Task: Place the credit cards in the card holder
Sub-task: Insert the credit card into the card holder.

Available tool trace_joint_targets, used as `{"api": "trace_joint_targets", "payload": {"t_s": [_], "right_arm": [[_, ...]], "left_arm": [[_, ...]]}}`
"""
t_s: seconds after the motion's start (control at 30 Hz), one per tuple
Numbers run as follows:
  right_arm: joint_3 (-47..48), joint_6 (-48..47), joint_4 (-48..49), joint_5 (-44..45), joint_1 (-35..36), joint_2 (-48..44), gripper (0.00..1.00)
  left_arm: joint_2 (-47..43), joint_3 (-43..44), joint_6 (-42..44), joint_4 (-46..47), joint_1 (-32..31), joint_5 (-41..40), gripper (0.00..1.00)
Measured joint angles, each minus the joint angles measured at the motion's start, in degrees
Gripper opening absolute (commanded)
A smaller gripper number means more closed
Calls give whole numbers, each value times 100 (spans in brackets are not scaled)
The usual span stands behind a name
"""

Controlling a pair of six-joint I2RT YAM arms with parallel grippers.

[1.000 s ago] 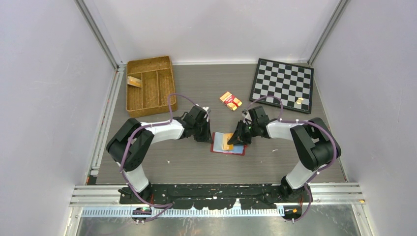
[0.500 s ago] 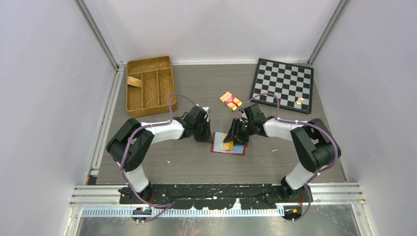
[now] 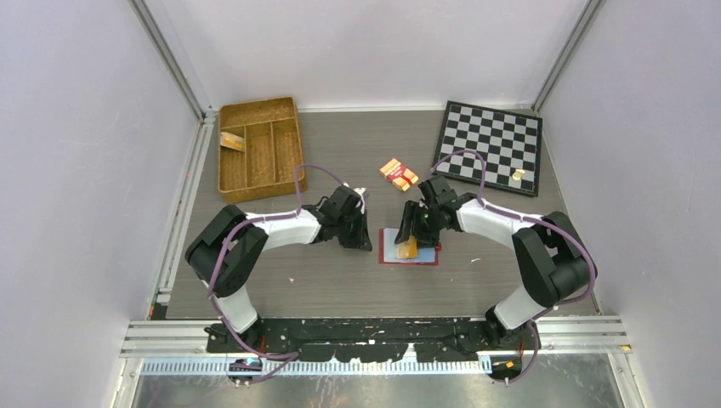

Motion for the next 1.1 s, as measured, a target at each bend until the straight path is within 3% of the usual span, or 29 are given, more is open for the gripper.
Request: {"api": "trace_joint_targets", "payload": {"t_s": [0.27,0.43,0.67,1.1], "right_arm": [[144,-271,-614,577,116,-205,65],[284,-433,-931,730,120,-557,69],[389,-501,-999,837,120,-614,66],[348,-413,-929,861,120,-179,63]], "left_arm": [[0,-11,-2,22,0,68,2],[0,-11,-9,15,-4,116,13],[4,79,-26,-11,-85,151,28],[306,334,-111,153,-190,297,23]]}}
